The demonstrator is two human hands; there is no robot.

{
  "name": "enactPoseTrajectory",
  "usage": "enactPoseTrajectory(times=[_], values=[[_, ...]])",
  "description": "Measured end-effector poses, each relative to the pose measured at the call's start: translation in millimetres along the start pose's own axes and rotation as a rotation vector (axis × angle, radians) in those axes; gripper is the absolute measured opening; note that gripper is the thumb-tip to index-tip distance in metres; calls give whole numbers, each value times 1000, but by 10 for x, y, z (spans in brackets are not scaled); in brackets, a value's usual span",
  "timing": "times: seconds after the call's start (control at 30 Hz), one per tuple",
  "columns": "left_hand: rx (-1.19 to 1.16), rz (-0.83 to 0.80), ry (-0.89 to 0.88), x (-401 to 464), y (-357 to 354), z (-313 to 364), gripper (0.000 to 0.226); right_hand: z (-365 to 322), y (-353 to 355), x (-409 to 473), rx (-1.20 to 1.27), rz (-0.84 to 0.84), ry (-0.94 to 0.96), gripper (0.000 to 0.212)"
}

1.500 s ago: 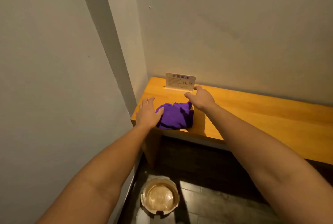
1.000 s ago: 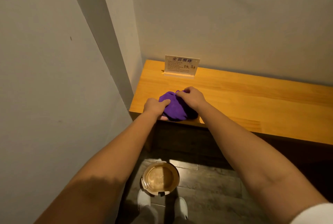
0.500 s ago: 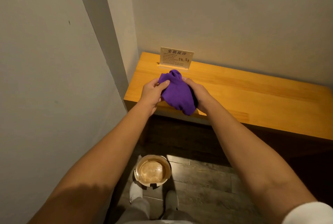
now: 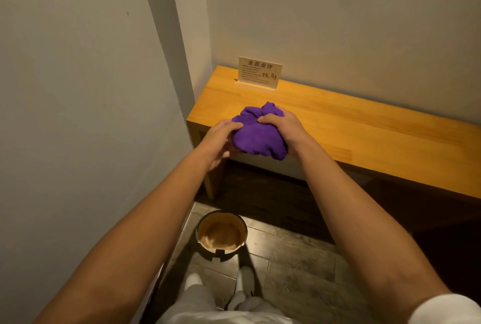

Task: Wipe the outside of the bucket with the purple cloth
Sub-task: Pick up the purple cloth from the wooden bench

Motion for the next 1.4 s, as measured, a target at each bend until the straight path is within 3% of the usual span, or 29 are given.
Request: enactPoseTrajectory(times=[0.1,0.17,0.33,0.5,0.63,0.8,0.9,1.03,1.1,1.23,1.3,1.4], values=[[-120,-232,121,-169,-171,-133,62,-94,-122,-184,11,-86,30,16],[-121,-298,140,-308,-225,-164,67,-100,-217,-327,-13,-145,25,16],[-145,-203,-2,-499,70,-222,42,9,-310,-652,-122,-27,4,35],[-240,-178,-40,-858,423,-501,40,392,-637,-1069,-126,90,-32,38],[-303,-180,-23,-1137,649,-646,42,718,-944,-1397,118,134,-117,48],[-315,-157,3,-1348,872,-792,40,985,-1322,-1757,357,-35,-203,74],[-211,-131,-3,-1401,898,-862,48,950,-1369,-1872,365,-72,-172,66],[-60,56,-2,-1360,1089,-1044,43,915,-1174,-1839,98,62,-77,41],[-42,47,4,-1328,1106,-1153,43,953,-1074,-1829,75,103,-55,34],[-41,-66,32,-1290,1025,-1304,77,1088,-919,-1866,58,133,-71,29],[68,-112,74,-1297,856,-1427,63,1204,-827,-1899,68,137,-92,32],[185,-11,73,-1278,743,-1612,30,1378,-699,-1949,28,181,-88,33]])
Point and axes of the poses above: each hand's wrist, its own x-axis towards the middle knuckle, its own y-axis out of the back of the hand, z = x × y, the point moved 10 cm from there along x, towards the middle knuckle, and after that the axes turned 7 degrees about y, right-handed, at the moved point
